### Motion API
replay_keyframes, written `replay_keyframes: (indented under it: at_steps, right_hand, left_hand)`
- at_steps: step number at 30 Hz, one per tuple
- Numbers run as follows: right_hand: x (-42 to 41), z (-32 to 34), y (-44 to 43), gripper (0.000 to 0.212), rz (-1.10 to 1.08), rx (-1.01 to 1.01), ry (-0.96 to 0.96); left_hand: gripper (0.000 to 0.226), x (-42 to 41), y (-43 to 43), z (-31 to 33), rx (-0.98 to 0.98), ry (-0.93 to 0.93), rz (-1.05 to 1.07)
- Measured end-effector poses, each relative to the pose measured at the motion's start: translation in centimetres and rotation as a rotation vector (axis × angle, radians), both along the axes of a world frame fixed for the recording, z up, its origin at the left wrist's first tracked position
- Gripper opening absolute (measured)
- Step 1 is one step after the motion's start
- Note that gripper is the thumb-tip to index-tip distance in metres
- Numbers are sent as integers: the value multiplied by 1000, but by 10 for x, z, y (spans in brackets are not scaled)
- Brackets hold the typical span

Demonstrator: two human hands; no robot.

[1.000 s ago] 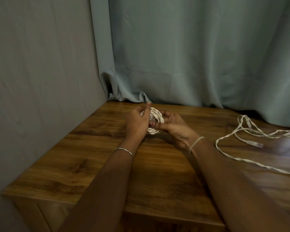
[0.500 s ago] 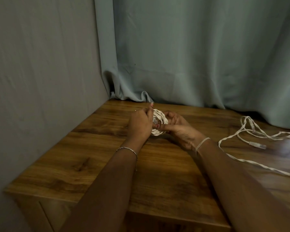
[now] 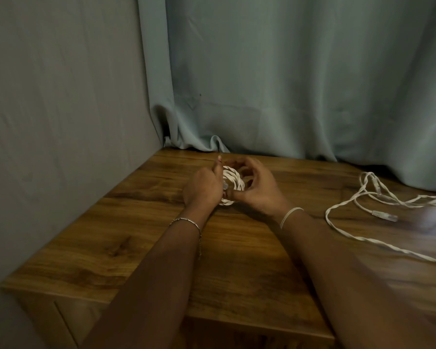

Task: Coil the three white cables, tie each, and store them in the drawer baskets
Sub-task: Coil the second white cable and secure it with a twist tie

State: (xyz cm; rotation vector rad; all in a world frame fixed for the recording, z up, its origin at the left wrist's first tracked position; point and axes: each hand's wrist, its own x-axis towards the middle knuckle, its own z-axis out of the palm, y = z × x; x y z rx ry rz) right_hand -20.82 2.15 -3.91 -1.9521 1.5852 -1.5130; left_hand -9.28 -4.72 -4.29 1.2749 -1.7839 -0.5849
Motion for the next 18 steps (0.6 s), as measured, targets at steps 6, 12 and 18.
replay_keyframes:
  at_steps: [6, 12, 18]
  right_hand:
    - [9, 3, 1, 23, -171, -127, 315]
    - [7, 2, 4, 17, -223, -178, 529]
    - [4, 0, 2, 9, -325, -230, 569]
  left_hand:
    - [66, 2, -2, 2, 73, 49, -1]
    - [64, 2, 0, 3, 109, 258, -48]
    - [63, -2, 1, 3, 224, 462, -234]
